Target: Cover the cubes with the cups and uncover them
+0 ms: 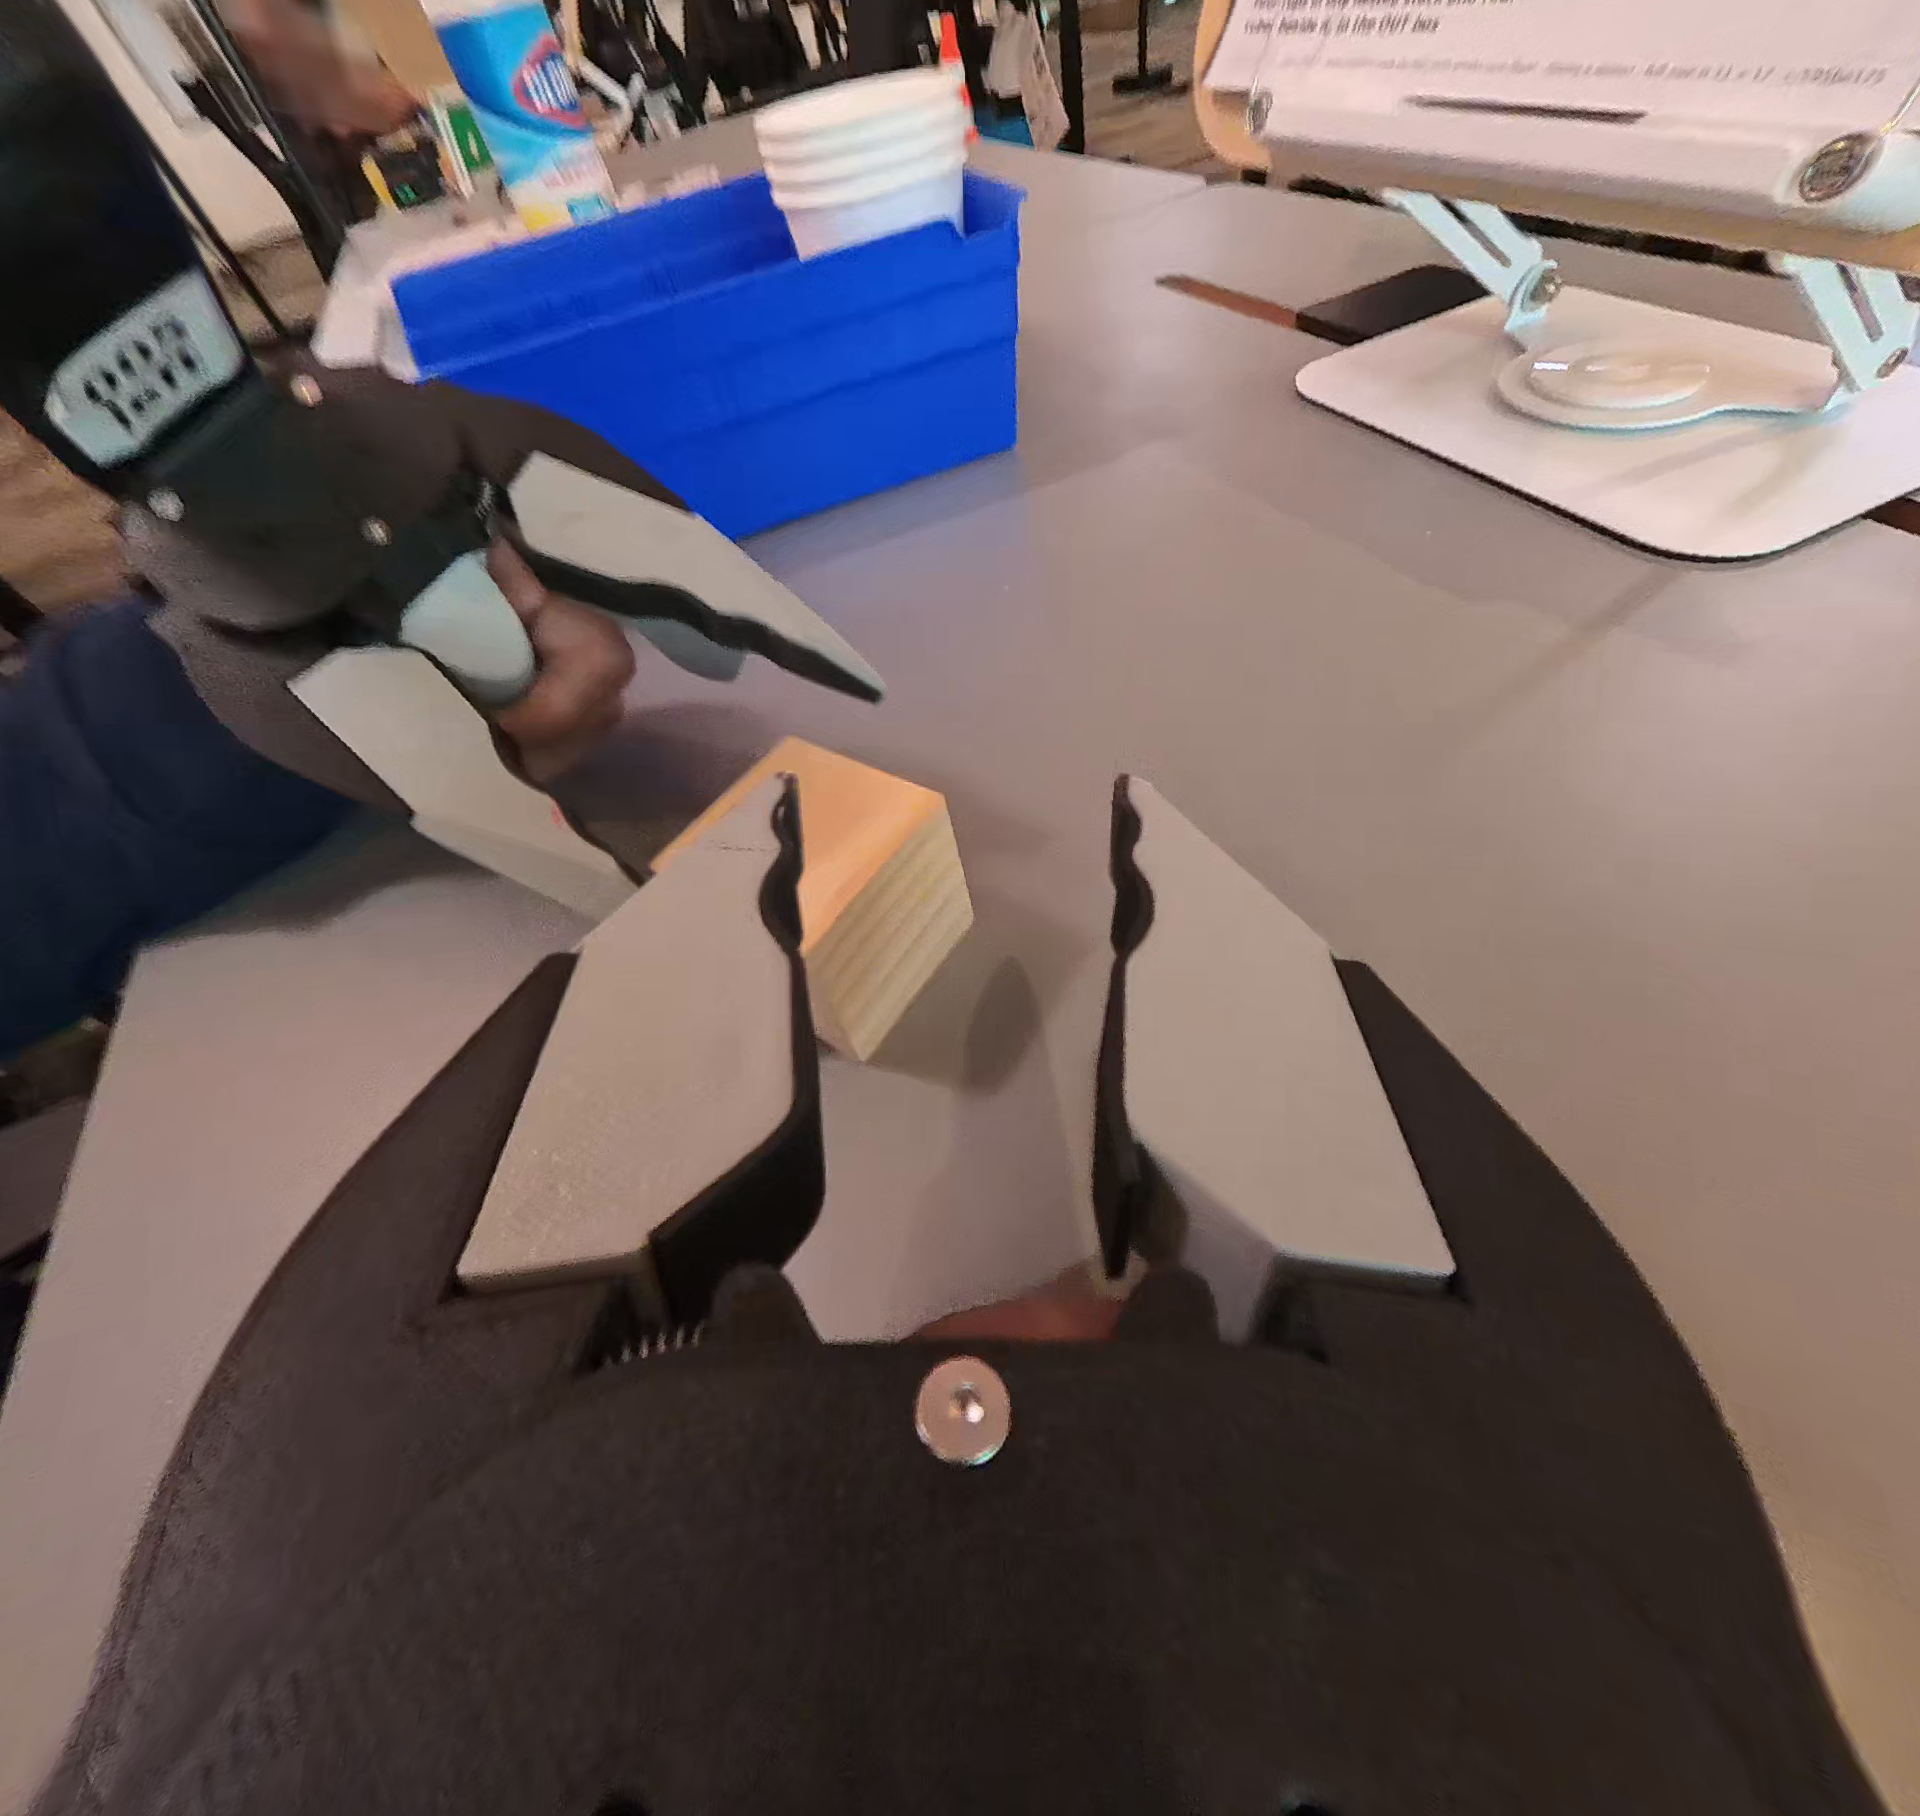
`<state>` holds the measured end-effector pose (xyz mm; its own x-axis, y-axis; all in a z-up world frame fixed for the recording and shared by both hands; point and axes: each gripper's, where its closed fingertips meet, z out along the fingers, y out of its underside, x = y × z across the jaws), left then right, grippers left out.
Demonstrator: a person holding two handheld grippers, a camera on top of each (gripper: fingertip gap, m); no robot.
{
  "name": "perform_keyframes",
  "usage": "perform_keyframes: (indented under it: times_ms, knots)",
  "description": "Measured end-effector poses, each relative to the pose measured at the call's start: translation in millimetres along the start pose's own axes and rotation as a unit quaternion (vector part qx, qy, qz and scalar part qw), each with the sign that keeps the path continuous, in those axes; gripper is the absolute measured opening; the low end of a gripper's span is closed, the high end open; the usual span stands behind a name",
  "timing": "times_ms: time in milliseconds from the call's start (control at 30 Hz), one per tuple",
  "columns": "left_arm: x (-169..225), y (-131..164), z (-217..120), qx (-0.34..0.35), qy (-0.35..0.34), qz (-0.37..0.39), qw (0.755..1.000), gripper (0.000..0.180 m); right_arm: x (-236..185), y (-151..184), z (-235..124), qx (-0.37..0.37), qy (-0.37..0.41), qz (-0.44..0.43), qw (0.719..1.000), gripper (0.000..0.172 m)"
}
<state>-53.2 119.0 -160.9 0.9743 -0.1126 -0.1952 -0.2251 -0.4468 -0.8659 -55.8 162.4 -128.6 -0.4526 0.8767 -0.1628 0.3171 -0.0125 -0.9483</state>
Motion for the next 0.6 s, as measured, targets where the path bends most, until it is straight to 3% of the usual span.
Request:
perform_keyframes:
  times_ms: [167,400,600]
  knots:
    - [-6,11,-13,-0.011,0.025,-0.032,0.999,0.067,14,16,3,-0.046,0.060,-0.034,0.997,0.040]
    - [-46,24,-22,-0.011,-0.052,-0.088,0.995,0.051,3,33,8,-0.096,0.060,-0.098,0.989,0.037]
    - [-25,16,-20,0.009,0.009,-0.087,0.996,0.045,-4,33,10,-0.093,0.052,-0.109,0.988,0.041]
